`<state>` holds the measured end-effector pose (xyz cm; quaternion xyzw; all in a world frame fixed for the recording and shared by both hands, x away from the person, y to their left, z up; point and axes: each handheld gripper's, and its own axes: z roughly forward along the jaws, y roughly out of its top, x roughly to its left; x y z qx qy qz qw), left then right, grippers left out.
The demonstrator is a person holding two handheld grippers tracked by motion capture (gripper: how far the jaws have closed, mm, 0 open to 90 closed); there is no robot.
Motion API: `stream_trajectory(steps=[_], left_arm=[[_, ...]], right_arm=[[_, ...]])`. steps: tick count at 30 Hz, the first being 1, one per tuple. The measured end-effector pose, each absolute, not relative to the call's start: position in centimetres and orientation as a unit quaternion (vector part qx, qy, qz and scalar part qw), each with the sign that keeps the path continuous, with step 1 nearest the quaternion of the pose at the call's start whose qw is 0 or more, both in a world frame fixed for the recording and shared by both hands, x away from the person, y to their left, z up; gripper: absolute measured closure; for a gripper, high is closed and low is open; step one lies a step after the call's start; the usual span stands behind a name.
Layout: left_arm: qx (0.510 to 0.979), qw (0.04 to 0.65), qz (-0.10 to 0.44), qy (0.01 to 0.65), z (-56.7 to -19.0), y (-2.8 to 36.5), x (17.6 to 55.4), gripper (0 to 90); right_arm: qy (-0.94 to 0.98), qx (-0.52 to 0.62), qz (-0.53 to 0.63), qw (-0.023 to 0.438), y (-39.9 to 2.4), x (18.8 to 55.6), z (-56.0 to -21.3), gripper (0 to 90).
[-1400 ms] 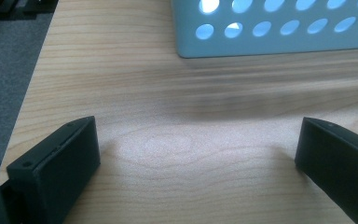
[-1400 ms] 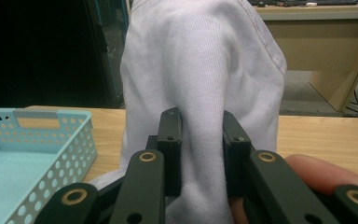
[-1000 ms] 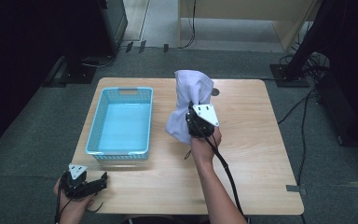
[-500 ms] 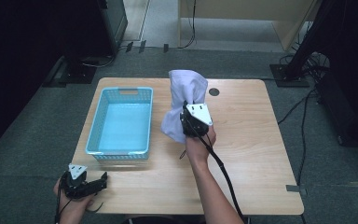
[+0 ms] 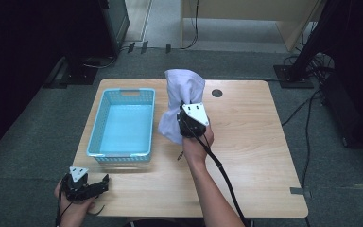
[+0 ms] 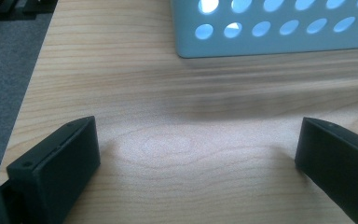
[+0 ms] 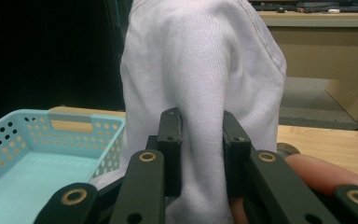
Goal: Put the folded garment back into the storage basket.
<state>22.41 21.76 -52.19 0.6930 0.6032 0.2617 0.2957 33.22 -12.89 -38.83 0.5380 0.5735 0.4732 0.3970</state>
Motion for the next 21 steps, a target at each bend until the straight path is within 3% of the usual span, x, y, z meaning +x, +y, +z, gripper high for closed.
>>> stream_trajectory(steps=[21], left_arm=[[0.694,0.295,0.262,0.602,-52.2,21.8,22.4,0.0]], right_arm=[[0.585,0.522,0.480,0.393,-10.1,33.6,-38.3,75.3]])
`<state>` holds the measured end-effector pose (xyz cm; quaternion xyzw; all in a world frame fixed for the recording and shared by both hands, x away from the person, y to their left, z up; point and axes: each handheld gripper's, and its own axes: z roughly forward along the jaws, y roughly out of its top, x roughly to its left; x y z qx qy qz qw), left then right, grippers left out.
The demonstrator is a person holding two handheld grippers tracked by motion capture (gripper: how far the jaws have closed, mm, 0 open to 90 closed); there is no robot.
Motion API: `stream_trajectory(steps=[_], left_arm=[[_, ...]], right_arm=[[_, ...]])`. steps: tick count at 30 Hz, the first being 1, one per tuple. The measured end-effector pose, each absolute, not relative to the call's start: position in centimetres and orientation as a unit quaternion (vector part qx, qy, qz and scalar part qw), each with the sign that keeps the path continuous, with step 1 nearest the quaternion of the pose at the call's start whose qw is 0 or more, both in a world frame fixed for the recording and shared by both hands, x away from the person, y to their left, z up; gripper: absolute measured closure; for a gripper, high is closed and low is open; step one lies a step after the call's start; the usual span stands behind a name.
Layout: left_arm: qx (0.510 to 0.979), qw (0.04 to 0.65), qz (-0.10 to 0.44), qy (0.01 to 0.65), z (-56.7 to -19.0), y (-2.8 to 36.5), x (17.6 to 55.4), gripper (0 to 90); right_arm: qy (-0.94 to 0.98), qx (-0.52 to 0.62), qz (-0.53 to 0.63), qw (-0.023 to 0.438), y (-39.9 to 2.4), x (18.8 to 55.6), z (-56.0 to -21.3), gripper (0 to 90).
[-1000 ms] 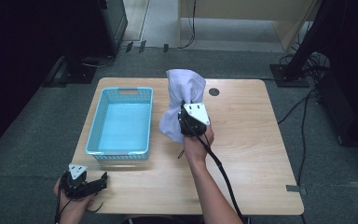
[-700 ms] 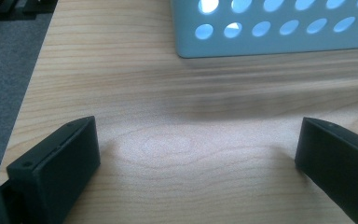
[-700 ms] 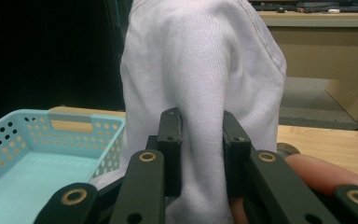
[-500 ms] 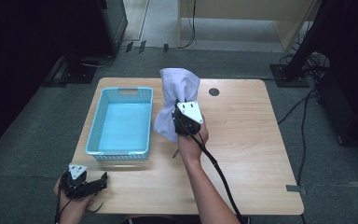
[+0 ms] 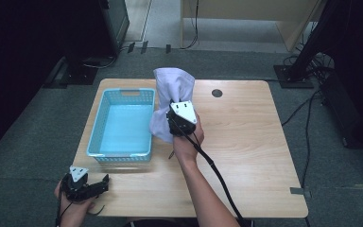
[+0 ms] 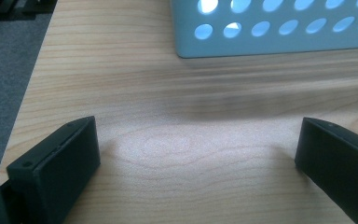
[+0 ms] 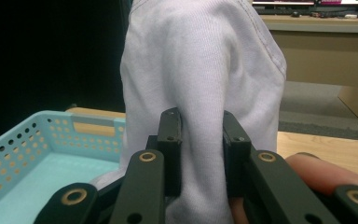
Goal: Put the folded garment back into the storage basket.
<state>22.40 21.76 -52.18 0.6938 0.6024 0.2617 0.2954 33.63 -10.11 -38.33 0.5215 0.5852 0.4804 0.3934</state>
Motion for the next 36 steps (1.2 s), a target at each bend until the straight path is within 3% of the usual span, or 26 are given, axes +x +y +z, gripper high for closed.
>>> stream_trajectory(steps=[24,36], left_arm=[[0.694,0.296,0.261,0.602,-52.2,21.7,22.4,0.0],[0.696,0.297,0.261,0.599,-52.2,21.7,22.4,0.0]], right_arm=[[0.589,0.499,0.497,0.396,-6.9,34.0,-36.0,75.3],[0.597,0.493,0.502,0.385,-4.3,34.1,-36.5,75.3]])
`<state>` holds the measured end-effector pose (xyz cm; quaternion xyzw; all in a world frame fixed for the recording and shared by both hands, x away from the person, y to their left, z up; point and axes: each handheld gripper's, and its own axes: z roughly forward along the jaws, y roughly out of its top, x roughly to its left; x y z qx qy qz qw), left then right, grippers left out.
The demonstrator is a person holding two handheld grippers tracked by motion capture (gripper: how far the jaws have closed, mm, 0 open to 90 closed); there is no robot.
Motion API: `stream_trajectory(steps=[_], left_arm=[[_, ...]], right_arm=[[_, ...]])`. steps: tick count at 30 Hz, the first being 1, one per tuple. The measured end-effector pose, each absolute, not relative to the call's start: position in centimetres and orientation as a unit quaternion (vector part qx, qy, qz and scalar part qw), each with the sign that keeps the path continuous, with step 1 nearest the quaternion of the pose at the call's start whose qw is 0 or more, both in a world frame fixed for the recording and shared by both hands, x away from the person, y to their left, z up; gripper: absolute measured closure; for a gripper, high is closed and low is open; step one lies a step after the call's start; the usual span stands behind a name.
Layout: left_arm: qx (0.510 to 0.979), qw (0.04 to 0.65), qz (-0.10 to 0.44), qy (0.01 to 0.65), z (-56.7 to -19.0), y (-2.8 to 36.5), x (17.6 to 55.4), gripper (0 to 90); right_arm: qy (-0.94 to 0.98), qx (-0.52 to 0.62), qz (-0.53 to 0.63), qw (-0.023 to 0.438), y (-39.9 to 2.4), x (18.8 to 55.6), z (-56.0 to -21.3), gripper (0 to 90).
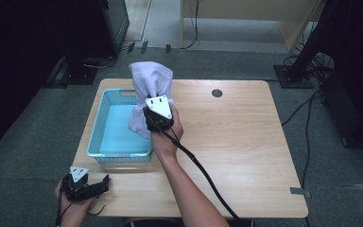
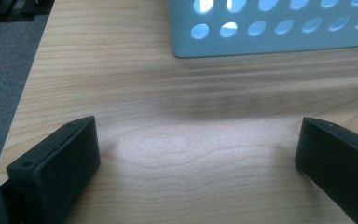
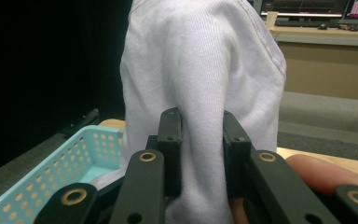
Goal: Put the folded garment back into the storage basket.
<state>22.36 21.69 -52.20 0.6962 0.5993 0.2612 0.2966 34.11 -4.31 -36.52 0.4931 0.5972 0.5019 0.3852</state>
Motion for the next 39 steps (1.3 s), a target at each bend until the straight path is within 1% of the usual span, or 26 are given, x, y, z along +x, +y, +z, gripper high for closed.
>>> stream_trajectory(steps=[18,32,39], left_arm=[[0.696,0.297,0.261,0.599,-52.2,21.7,22.4,0.0],[0.697,0.297,0.261,0.598,-52.2,21.7,22.4,0.0],[0.697,0.298,0.261,0.598,-52.2,21.7,22.4,0.1]], right_arm=[[0.609,0.491,0.506,0.363,-0.4,34.7,-37.8,75.1],[0.618,0.506,0.508,0.323,3.5,35.5,-39.7,75.0],[0.624,0.505,0.502,0.322,4.8,35.7,-40.8,74.9]])
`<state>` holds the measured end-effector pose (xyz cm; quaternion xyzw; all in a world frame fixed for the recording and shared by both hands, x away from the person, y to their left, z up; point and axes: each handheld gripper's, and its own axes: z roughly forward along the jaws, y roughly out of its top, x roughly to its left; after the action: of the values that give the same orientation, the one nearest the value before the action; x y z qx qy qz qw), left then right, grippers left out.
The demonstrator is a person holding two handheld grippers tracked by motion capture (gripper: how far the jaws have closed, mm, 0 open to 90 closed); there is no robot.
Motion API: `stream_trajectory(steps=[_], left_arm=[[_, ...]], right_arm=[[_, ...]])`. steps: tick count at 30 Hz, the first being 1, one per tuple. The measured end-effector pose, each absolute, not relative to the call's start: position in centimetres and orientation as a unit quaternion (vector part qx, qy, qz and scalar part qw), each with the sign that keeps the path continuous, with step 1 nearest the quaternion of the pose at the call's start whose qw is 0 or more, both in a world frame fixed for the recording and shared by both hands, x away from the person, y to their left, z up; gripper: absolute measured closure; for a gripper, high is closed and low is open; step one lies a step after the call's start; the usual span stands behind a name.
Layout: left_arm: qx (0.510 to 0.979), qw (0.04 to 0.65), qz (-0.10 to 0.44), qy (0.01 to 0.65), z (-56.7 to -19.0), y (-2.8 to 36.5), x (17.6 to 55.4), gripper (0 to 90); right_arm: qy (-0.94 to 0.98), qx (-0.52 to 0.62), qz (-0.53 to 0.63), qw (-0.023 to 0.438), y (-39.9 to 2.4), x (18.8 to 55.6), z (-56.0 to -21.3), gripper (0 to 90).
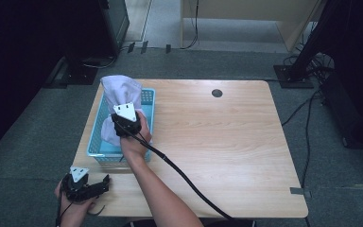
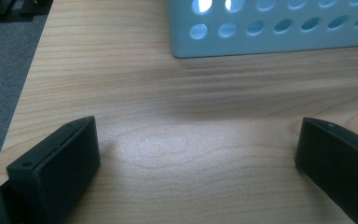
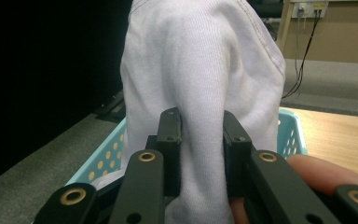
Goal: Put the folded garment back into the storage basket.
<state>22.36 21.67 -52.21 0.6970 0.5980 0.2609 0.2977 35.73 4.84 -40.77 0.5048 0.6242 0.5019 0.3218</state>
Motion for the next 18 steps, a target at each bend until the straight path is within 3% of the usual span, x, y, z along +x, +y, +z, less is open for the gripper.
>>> stream_trajectory(steps=[18], left_arm=[[0.697,0.298,0.260,0.598,-52.2,21.7,22.4,0.1]], right_arm=[[0.625,0.520,0.485,0.321,6.3,36.3,-42.4,73.5]])
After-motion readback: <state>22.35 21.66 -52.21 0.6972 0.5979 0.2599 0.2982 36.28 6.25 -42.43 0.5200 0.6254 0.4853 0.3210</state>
